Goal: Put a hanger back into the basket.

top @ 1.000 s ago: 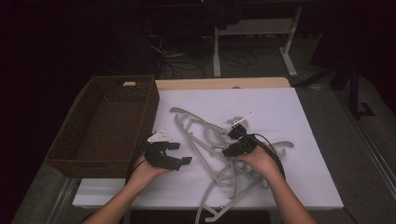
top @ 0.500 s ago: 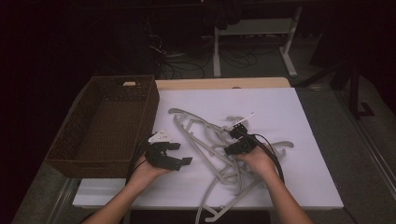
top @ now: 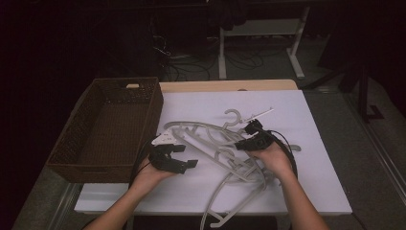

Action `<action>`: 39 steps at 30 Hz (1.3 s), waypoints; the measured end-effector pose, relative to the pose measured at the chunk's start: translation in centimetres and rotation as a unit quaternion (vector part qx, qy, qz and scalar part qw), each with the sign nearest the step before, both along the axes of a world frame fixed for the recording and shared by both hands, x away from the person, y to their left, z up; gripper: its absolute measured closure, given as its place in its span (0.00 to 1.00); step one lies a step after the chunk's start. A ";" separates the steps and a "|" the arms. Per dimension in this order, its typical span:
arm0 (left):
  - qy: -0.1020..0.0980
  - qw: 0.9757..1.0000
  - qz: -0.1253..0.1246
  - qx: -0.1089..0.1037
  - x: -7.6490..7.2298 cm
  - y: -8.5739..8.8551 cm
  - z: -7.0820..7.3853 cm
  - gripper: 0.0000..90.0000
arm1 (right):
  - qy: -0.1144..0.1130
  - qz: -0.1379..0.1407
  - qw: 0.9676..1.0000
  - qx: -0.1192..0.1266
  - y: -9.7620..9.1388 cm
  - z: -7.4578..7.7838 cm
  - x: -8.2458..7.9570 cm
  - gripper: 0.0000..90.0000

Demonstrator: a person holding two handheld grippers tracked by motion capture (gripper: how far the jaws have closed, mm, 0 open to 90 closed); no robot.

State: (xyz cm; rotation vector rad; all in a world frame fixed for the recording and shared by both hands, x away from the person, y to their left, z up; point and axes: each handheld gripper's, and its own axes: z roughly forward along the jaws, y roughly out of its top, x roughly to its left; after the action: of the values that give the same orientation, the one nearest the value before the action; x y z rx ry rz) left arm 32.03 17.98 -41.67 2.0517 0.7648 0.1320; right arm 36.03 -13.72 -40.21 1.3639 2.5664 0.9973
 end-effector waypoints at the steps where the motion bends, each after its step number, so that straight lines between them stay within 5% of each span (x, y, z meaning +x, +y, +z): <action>1: -0.001 1.000 0.000 -0.002 0.0 0.0 0.3 0.22 | -0.002 0.003 1.000 0.006 -0.2 0.3 0.0 0.91; 11: -0.022 1.000 -0.007 -0.005 1.1 -0.9 3.9 0.22 | -0.023 0.027 0.999 0.036 -3.6 2.7 -0.7 0.91; 17: -0.038 0.999 -0.017 0.030 2.9 -2.1 5.9 0.23 | -0.027 0.031 0.998 0.048 -6.0 3.5 -1.2 0.91; 22: -0.066 0.996 -0.022 0.065 4.5 -3.4 7.1 0.24 | -0.027 0.050 0.997 0.056 -7.1 4.0 -1.8 0.91; 29: -0.075 0.992 -0.049 0.093 5.8 -4.2 7.0 0.26 | -0.017 0.080 0.995 0.058 -7.4 4.7 -2.1 0.91; 39: -0.082 0.984 -0.092 0.125 5.7 -4.6 6.2 0.42 | -0.003 0.144 0.988 0.047 -4.8 6.0 -0.9 0.91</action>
State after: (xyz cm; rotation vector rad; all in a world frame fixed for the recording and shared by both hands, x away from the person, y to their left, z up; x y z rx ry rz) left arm 37.69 13.41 -35.50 2.3044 0.4723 0.3021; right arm 35.11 -18.54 -34.23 1.0222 2.8005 1.1728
